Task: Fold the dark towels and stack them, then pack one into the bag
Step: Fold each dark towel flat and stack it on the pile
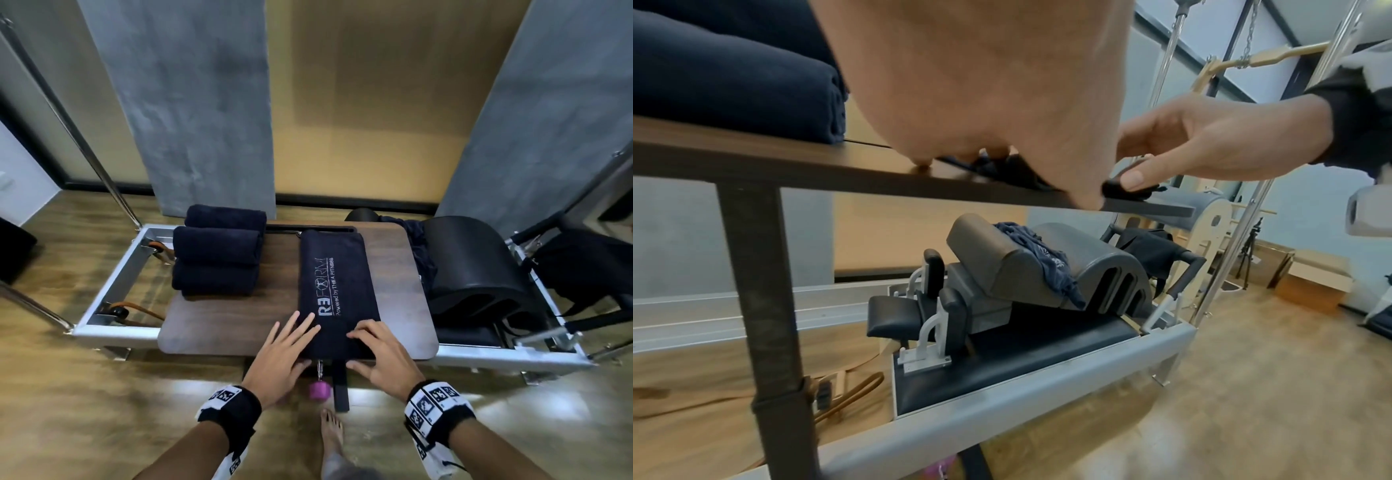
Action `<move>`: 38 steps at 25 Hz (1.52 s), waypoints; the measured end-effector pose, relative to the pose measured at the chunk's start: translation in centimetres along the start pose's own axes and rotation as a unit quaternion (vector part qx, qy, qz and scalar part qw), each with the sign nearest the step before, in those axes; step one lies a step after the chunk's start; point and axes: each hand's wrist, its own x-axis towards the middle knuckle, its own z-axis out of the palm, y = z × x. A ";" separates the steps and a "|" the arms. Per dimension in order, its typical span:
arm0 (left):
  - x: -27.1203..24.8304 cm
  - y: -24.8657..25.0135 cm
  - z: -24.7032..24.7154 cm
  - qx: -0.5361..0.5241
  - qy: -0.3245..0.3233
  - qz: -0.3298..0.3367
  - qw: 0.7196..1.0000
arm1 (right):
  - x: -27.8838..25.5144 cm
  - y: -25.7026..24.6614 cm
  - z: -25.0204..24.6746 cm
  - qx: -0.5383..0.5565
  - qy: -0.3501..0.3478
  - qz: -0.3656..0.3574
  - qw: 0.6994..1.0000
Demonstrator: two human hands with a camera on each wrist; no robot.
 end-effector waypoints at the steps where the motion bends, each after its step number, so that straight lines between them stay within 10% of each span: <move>1: -0.1 0.0 -0.3 -0.012 0.009 0.001 1.000 | -0.1 -0.1 0.1 -0.008 -0.003 -0.002 1.000; 10: 1.5 0.6 -1.4 -0.186 0.160 -0.062 0.967 | 0.6 -0.8 -0.7 -0.024 -0.009 0.012 1.000; 22: 4.1 -0.4 -1.3 -0.339 0.147 -0.244 0.897 | 2.3 -0.1 -1.0 -0.080 0.052 0.000 0.995; 28: 4.1 0.2 -1.6 -0.228 0.151 -0.211 0.938 | 4.0 0.6 -1.7 0.027 0.053 0.086 0.995; 38: 6.1 0.0 -2.2 -0.240 0.106 -0.289 0.921 | 3.2 0.2 -1.3 -0.215 0.039 -0.046 0.975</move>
